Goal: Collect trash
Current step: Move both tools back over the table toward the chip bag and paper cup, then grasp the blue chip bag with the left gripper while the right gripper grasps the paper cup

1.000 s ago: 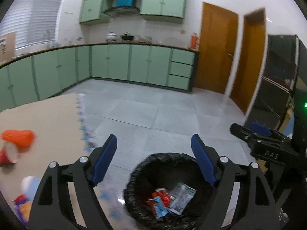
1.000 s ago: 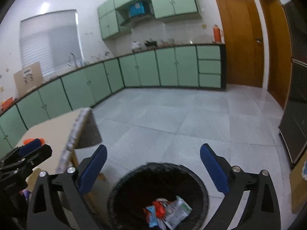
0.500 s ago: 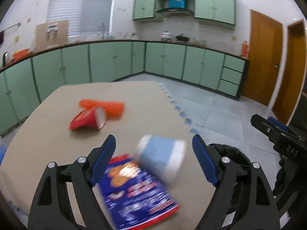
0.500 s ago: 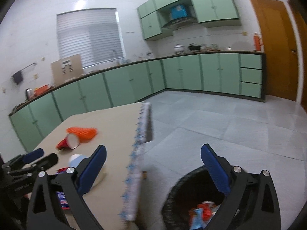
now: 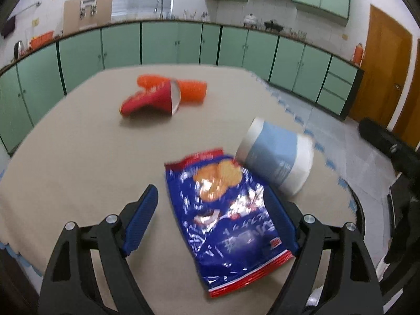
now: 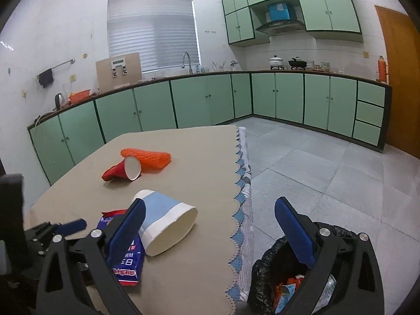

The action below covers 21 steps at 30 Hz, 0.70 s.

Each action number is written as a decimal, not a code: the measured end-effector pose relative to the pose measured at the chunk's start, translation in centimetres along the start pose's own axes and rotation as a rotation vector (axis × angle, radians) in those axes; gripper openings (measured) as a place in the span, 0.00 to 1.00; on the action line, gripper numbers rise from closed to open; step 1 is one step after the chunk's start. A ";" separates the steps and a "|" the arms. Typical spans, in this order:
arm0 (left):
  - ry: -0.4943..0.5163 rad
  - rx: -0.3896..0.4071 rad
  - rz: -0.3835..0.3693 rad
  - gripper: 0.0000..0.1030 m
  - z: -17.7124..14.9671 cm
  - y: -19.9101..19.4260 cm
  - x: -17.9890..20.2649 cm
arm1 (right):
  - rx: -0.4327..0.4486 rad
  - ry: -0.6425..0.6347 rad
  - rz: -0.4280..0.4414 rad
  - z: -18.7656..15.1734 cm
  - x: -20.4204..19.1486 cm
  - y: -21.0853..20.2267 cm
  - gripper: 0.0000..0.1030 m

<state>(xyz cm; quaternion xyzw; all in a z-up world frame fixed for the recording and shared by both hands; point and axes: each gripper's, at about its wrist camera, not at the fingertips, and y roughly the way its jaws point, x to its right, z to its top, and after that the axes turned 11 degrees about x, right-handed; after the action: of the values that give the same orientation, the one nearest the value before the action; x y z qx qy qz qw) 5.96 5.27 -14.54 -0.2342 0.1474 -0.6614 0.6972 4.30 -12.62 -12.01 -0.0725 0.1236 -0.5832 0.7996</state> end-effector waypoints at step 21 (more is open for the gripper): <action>-0.028 0.003 0.050 0.03 -0.5 1.1 0.3 | -0.032 0.006 0.004 -0.5 1.0 1.2 0.94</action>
<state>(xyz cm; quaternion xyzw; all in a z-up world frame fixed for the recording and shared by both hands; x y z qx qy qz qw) 6.66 4.96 -15.53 -0.2385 0.1426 -0.6405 0.7159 5.56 -13.15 -12.97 -0.0835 0.1355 -0.5798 0.7990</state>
